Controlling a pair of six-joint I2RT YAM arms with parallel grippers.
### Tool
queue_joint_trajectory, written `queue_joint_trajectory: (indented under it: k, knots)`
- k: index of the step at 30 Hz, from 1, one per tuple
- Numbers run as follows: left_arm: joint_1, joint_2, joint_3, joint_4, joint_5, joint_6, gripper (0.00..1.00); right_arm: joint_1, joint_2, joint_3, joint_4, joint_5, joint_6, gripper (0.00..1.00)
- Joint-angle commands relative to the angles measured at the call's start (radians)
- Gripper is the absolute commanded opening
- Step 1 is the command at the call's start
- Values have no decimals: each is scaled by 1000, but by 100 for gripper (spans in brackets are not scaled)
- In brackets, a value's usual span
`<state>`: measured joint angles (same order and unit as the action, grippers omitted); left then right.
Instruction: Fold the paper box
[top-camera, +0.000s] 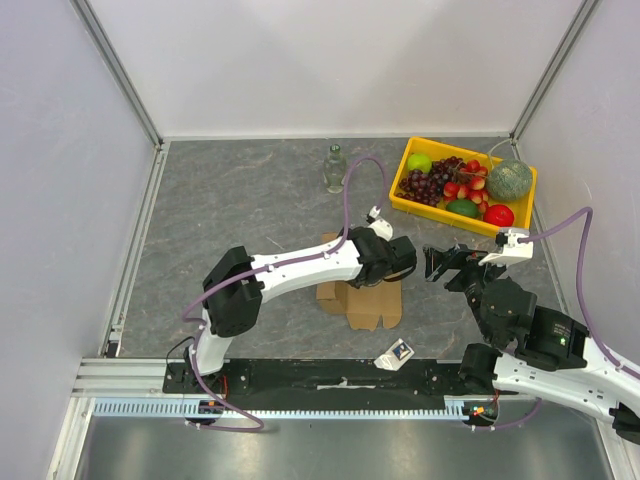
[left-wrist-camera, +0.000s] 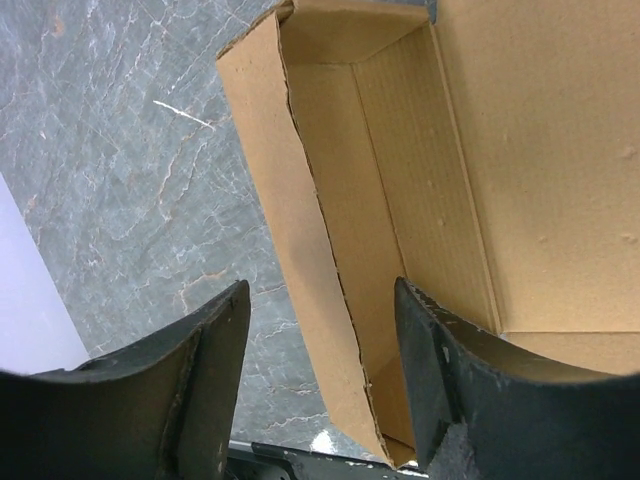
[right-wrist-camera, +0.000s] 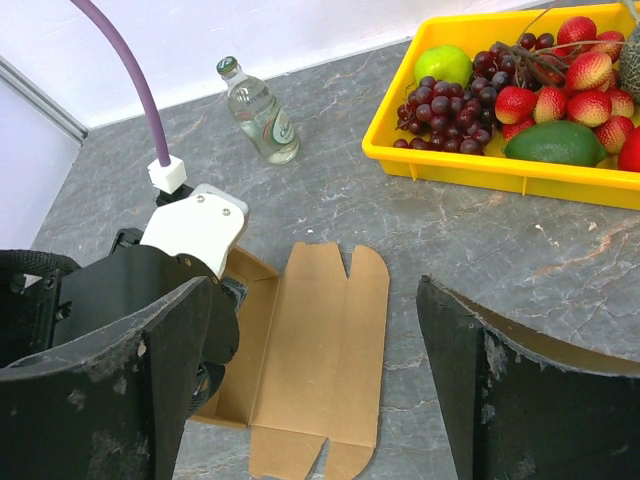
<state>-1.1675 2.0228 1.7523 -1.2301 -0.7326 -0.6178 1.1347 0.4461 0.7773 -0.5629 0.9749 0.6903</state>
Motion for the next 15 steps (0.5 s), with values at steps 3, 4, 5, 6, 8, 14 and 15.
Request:
queue_joint_trajectory:
  k: [3, 4, 5, 6, 8, 14, 15]
  knots:
    - [-4, 16, -46, 46, -45, -49, 63, -1, 0, 34, -8, 30, 20, 89]
    - [-4, 16, -56, 53, -45, -49, 61, 0, -1, 34, -8, 28, 18, 89]
    - [-3, 19, -65, 58, -48, -48, 60, 0, 2, 34, -8, 28, 18, 89]
    - [-3, 20, -73, 64, -47, -46, 58, -1, 2, 34, -8, 28, 17, 87]
    - [-1, 17, -89, 80, -48, -43, 54, -1, 3, 34, -8, 27, 17, 86]
    - [6, 8, -137, 133, -34, -25, 46, -1, 6, 39, -9, 25, 12, 85]
    - [9, 4, -146, 138, -34, -25, 45, -1, 8, 40, -8, 24, 12, 85]
